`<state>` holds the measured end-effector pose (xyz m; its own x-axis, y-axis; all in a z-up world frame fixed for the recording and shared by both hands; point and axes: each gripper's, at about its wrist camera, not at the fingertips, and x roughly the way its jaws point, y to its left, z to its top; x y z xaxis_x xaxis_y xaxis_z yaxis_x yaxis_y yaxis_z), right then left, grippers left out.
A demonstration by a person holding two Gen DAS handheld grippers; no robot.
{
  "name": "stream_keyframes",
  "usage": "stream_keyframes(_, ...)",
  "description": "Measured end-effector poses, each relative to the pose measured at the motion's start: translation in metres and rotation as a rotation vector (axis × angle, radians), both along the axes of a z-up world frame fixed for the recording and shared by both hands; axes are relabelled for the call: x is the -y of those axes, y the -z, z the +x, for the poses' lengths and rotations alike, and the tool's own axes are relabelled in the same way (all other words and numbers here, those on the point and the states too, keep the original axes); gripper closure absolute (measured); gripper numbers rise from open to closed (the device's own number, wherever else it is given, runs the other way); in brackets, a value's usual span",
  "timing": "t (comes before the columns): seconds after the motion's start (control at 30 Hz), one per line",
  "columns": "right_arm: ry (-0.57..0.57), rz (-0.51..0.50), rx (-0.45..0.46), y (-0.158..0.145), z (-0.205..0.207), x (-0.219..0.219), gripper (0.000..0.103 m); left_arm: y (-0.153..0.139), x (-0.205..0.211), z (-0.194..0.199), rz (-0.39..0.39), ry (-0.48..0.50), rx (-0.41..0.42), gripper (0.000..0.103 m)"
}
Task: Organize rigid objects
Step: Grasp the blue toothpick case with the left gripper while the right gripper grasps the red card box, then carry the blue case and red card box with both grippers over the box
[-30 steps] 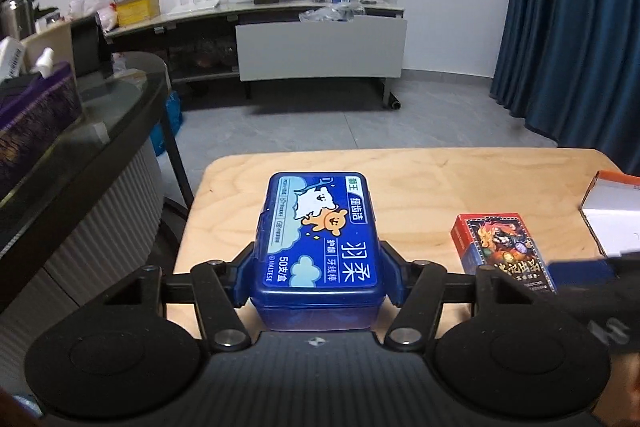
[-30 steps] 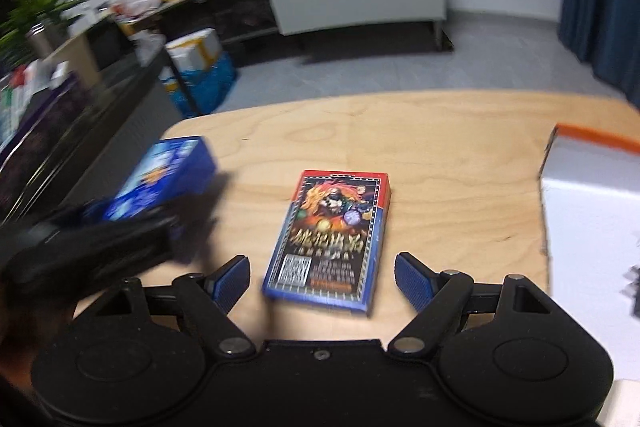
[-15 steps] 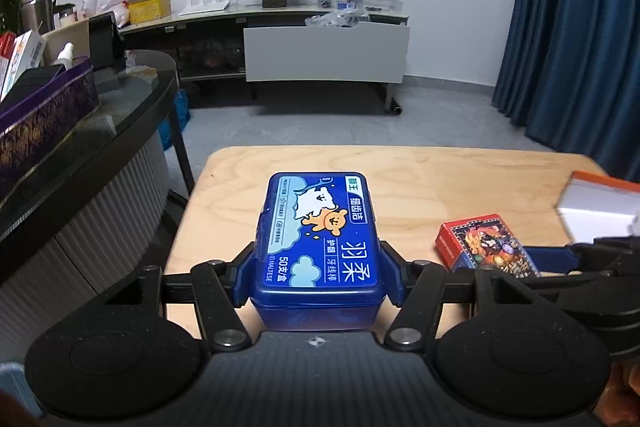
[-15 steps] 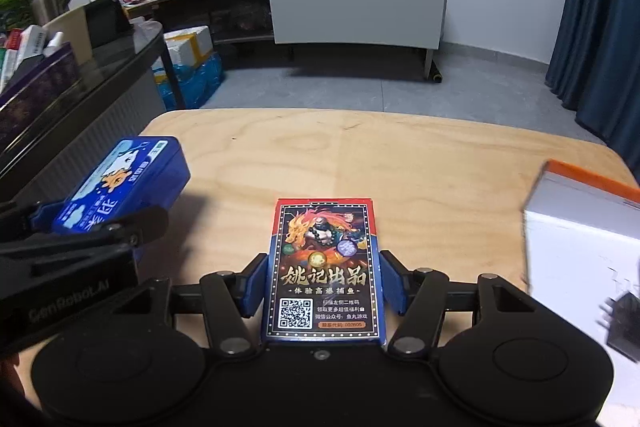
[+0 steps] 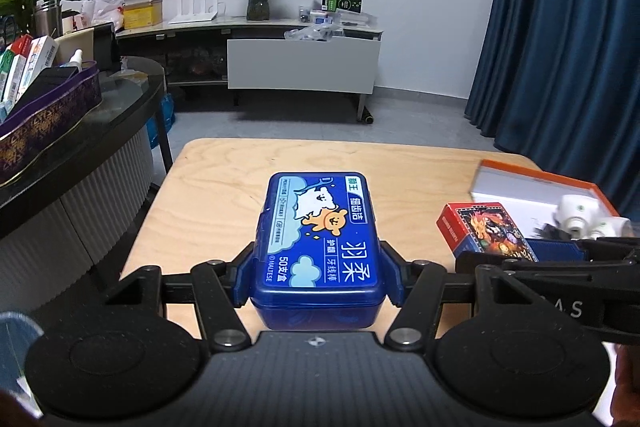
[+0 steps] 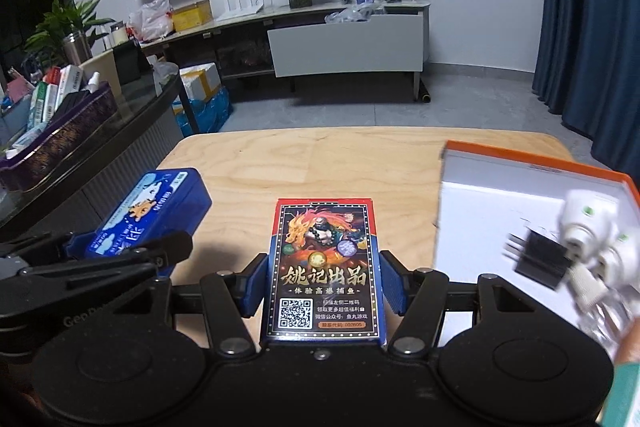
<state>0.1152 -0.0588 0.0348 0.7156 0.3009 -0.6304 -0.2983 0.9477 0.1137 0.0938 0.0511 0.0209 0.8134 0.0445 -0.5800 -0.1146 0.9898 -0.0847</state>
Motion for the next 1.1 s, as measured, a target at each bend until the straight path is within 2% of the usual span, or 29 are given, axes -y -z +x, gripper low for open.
stream_keyframes(0.5, 0.101, 0.075, 0.076, -0.022, -0.058, 0.074, 0.033, -0.017, 0.054, -0.033, -0.003, 0.073, 0.042, 0.041)
stream_keyframes(0.83, 0.222, 0.110, 0.115, -0.033, -0.076, 0.140, 0.033, -0.016, 0.099, -0.029, 0.017, 0.202, 0.049, 0.041)
stream_keyframes(1.1, 0.293, 0.109, 0.125, -0.033, -0.072, 0.180, 0.033, -0.009, 0.121, -0.012, 0.009, 0.266, 0.034, 0.041)
